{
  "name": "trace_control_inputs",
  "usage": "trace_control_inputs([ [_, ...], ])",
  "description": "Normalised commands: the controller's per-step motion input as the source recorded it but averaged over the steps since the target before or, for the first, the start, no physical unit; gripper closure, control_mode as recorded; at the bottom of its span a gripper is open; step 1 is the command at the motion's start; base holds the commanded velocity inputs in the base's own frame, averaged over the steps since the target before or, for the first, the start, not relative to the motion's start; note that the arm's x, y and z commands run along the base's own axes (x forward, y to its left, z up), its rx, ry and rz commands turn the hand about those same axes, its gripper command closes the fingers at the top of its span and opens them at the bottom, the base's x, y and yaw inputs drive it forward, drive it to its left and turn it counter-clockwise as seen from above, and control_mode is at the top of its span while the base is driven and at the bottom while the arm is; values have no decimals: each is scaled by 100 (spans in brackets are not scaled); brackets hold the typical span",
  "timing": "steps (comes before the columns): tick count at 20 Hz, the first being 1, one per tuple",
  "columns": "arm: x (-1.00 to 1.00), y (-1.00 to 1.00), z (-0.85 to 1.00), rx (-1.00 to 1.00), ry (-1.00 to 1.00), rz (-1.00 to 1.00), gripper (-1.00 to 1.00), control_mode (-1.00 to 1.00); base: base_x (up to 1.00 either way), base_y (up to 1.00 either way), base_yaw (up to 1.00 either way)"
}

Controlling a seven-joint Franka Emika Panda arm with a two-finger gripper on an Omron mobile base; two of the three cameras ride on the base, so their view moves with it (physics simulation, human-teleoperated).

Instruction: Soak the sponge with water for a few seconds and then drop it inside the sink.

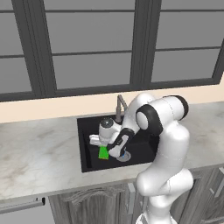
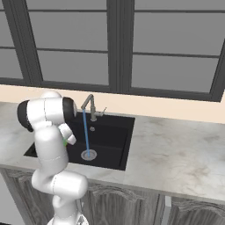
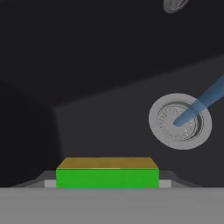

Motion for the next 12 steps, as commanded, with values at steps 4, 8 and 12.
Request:
trace_control_inputs([
  [4, 0, -1, -40, 0, 0, -6, 100, -100, 0, 0, 0],
  [8, 0, -6, -42, 0, 0, -6, 100, -100, 0, 0, 0],
  [12, 0, -4, -15, 0, 0, -6, 100, -100, 0, 0, 0],
])
